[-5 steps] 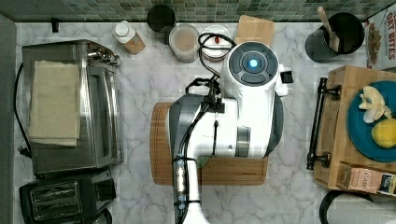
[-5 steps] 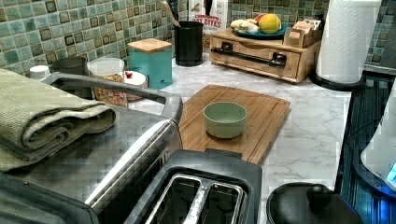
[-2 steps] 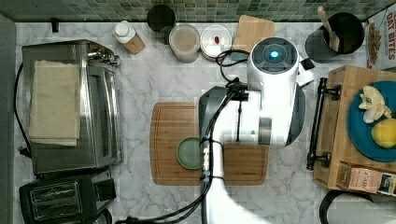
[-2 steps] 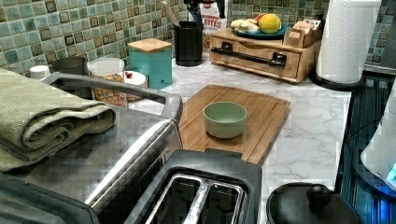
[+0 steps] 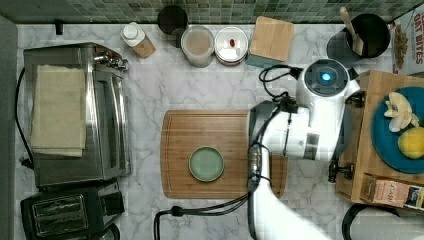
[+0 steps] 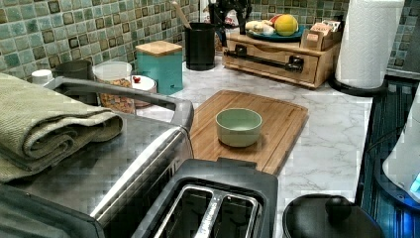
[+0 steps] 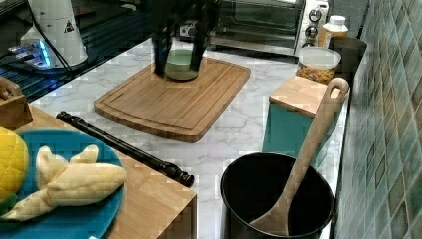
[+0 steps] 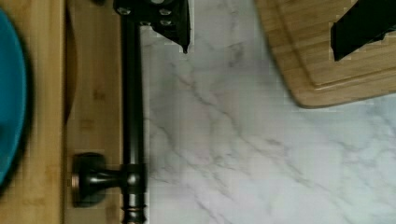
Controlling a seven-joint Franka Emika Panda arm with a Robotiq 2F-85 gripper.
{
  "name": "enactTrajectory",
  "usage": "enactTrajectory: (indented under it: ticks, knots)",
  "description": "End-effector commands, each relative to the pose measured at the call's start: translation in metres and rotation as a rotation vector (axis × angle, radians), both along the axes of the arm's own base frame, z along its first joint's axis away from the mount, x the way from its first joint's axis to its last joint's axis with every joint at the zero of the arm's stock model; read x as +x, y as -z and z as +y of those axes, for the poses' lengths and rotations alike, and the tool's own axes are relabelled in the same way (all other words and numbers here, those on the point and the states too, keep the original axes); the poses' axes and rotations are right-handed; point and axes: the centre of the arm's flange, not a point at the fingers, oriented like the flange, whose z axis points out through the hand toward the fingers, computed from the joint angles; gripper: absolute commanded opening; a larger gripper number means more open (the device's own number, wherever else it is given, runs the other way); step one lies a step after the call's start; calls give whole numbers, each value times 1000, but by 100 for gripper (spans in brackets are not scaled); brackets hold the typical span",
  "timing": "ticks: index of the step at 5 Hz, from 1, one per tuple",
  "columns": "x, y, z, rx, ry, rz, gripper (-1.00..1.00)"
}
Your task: Open the drawer.
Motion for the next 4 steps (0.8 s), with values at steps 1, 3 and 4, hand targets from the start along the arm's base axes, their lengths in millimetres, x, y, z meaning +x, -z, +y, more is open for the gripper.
enactTrajectory:
  ticks: [1,3,4]
  knots:
    - [-10,-24,-80,-13,-33,-113,100]
    - [-10,11,-54,29,-41,-123,100]
    - [-3,22,-55,31,-35,-83,100]
